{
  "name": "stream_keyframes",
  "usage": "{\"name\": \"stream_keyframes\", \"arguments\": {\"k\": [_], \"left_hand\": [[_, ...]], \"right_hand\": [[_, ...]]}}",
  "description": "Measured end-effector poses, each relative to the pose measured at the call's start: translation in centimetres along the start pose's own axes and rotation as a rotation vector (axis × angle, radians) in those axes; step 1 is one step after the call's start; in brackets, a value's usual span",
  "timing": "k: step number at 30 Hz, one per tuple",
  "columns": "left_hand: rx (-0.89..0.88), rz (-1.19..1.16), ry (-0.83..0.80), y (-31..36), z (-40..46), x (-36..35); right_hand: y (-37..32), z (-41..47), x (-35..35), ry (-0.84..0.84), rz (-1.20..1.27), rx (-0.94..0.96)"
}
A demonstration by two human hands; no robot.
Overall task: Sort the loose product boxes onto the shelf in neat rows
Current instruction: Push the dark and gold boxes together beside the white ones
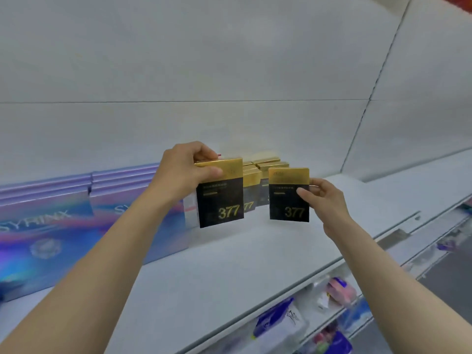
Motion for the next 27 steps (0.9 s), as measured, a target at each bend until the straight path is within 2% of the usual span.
{"name": "stream_keyframes", "arguments": {"k": [3,7,13,19,23,27], "left_hand": [[0.05,0.057,-0.018,-0.7,1.1,-1.6],[0.12,0.101,0.045,-1.7,1.8,-2.6],[0.187,0.134,0.093,-1.6,3.1,-4.7],[0.148,0.183,0.037,-0.7,4.0,-9.2],[0.055,0.401,0.027,-0.4,4.5,-11.4],[-0.175,0.801,0.117,1.0,4.2,-12.4]], "right_hand": [[1.4,3.7,-0.9,-0.051,-0.009,-0.017],[2.9,7.7,-3.1,-0.171,-0.061,-0.014],[3.0,10.5,-3.3,-0.138,-0.23,0.063],[-0.6,10.2,-4.7,-0.267,-0.311,0.369],[-1.9,10.3,-5.6,-0.337,-0.382,0.504],[-2.0,10.9,-6.4,-0.387,-0.421,0.504]]}}
Point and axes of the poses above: each hand's wrist, its own z-axis towards the middle knuckle, its own x-axis out of the back of the hand, y = z × x, the point moved 9 cm from there along z, towards the middle knuckle, and after that the axes turned 6 degrees about -x, right-handed, at the moved point
